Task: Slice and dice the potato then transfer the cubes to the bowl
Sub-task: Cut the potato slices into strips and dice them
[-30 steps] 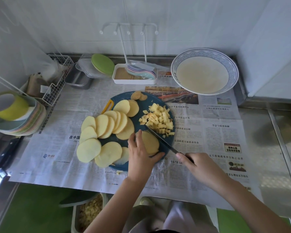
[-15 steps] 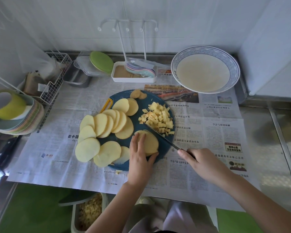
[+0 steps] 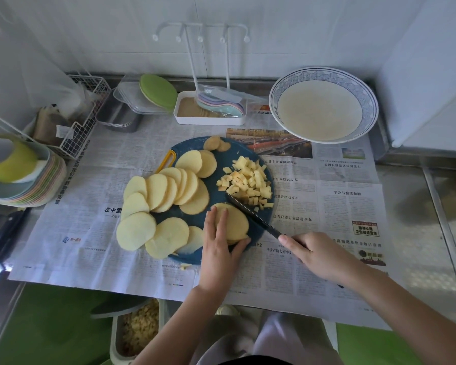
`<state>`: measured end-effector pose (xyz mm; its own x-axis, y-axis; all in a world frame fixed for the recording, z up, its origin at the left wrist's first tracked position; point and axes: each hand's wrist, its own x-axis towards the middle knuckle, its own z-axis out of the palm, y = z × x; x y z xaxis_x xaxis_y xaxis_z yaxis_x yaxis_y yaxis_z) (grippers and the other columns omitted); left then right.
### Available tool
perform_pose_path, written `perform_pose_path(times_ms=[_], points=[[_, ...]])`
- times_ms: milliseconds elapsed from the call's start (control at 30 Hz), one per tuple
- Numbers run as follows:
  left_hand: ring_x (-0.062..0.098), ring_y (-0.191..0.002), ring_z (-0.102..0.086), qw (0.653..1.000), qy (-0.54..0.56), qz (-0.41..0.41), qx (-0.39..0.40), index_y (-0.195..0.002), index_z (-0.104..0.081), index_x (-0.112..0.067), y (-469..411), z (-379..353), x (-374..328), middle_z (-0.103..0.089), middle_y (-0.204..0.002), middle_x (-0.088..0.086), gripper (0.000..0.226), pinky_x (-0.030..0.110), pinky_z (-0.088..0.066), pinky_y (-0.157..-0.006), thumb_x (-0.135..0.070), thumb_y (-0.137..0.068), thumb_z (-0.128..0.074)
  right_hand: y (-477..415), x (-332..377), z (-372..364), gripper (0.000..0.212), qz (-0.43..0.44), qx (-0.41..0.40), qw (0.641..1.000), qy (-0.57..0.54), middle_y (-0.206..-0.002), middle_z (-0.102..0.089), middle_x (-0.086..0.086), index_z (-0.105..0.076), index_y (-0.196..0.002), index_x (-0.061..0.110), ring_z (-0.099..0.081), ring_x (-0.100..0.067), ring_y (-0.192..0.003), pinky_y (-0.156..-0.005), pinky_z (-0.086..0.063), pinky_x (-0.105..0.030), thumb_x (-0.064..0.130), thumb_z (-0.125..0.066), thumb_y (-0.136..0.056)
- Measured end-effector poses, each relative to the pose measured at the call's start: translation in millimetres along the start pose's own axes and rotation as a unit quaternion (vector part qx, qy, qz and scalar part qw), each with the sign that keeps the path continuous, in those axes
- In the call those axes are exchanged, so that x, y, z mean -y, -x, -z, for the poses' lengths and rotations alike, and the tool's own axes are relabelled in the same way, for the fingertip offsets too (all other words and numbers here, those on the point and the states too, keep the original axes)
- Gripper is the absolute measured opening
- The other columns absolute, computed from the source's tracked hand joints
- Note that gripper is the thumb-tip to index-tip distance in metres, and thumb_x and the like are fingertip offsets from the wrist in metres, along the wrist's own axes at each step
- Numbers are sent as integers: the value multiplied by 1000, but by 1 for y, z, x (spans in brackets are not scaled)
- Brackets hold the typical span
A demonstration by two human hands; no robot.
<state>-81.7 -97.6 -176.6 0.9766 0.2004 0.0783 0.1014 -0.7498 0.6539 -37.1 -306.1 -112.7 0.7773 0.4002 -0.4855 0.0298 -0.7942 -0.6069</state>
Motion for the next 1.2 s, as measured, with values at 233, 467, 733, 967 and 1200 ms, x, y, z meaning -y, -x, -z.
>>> perform_pose_path(times_ms=[233,467,733,967,1200], points=[[16,-147,-10,999,-32,-16,-3,-147,-34,-10,-2,-4,-4,-21,-155,-1,69,39,-12,-115,-53,-93,-33,10,5,-5,62,40,-58,997,36,-49,-36,3,-43,-63,14,-33,-10,-40,-49,-32,-25,65,-16,-86],[28,-142,-26,996,-63,-61,-23,-132,-46,-13,-2,-8,0,-44,-144,13,46,42,-27,-109,-39,-95,-42,14,1,-8,62,43,-56,996,58,-50,-36,4,-43,-64,15,-34,-10,-42,-48,-31,-25,65,-13,-86],[31,-140,-30,994,-91,-61,-25,-127,-50,-10,-1,-8,0,-45,-142,15,45,42,-36,-103,-40,-96,-40,13,1,2,59,21,-3,1000,-11,-55,-38,-2,-41,-64,16,-34,-14,-47,-52,-34,-30,67,-20,-85],[31,-140,-31,994,-90,-62,-21,-121,-53,-9,-2,-9,1,-46,-141,15,41,38,-39,-100,-39,-95,-43,5,3,15,59,-9,60,998,-15,-59,-32,-6,-35,-65,16,-30,-16,-50,-52,-33,-19,69,-18,-84],[32,-141,-29,995,-85,-55,-7,-122,-55,-10,-2,-8,1,-44,-144,13,43,39,-32,-107,-41,-96,-42,-3,9,7,64,-9,64,997,39,-48,-25,3,-43,-67,12,-28,-13,-44,-50,-34,-24,66,-14,-88]])
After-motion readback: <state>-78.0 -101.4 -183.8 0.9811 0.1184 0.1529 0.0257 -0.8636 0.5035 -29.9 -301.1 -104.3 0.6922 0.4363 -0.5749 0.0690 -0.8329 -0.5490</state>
